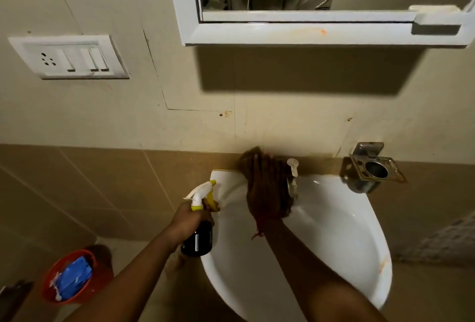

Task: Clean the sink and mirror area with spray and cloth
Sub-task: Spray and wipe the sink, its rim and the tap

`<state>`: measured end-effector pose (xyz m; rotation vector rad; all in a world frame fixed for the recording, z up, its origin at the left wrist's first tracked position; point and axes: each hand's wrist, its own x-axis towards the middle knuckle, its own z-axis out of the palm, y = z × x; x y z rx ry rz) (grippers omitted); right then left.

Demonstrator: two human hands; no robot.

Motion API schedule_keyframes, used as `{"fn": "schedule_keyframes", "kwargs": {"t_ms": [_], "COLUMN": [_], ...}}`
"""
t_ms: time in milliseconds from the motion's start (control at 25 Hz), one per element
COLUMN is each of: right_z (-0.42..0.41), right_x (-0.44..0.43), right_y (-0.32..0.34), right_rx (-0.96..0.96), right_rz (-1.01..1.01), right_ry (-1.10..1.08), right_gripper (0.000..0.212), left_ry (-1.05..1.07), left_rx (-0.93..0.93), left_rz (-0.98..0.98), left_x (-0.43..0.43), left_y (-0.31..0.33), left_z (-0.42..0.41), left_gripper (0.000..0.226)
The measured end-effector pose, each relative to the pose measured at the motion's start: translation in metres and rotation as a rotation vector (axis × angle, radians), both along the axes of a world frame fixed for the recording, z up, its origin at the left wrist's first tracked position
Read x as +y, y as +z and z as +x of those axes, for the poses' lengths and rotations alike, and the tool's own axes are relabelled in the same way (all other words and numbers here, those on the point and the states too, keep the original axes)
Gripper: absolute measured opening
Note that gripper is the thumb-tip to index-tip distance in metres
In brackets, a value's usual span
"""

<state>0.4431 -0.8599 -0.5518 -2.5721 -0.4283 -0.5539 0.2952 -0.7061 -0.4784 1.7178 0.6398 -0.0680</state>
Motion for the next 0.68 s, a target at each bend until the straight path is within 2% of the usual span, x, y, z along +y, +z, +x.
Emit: {"fn": "schedule_keyframes", "kwargs": {"t_ms": [40, 120, 200, 320, 360, 440, 560, 600, 680], "right_z": [0.011, 0.018, 0.019, 0.001, -0.011, -0.031, -0.036, -0.033, -0.016], "right_x": [-0.006, -0.020, -0.020, 0.005, 0.021, 0.059, 0.091, 0.090, 0.074], "right_y": [-0.013, -0.044, -0.040, -0.044, -0.044, -0.049, -0.049, -0.046, -0.039], "right_rx": [0.054, 0.142, 0.154, 0.126, 0.151, 0.154, 0.058, 0.015, -0.018], "right_rz": [-0.133, -0.223, -0.202, -0.178, -0.152, -0.166, -0.262, -0.305, -0.330], "right_ry": [0.058, 0.087, 0.071, -0.005, 0.040, 0.273, 0.731, 0.833, 0.865], "right_gripper": [0.061, 0.065, 0.069, 0.057, 0.054, 0.050, 0.039, 0.037, 0.040], "left_ry": [0.010, 0.028, 0.046, 0.070, 0.077, 0.087, 0.063, 0.041, -0.005], "left_rx": [-0.009, -0.012, 0.001, -0.003, -0.009, -0.019, -0.032, -0.041, -0.045], "left_rz": [-0.009, -0.019, -0.040, -0.050, -0.053, -0.065, -0.069, -0.063, -0.035], "left_x": [0.004, 0.011, 0.017, 0.027, 0.029, 0.037, 0.045, 0.046, 0.044], "left_y": [-0.001, -0.003, -0.004, -0.005, -0.004, -0.005, -0.009, -0.010, -0.013], "left_z": [-0.002, -0.004, -0.008, -0.015, -0.017, -0.016, -0.015, -0.014, -0.014], "left_gripper": [0.029, 0.031, 0.031, 0.029, 0.028, 0.028, 0.026, 0.026, 0.023]}}
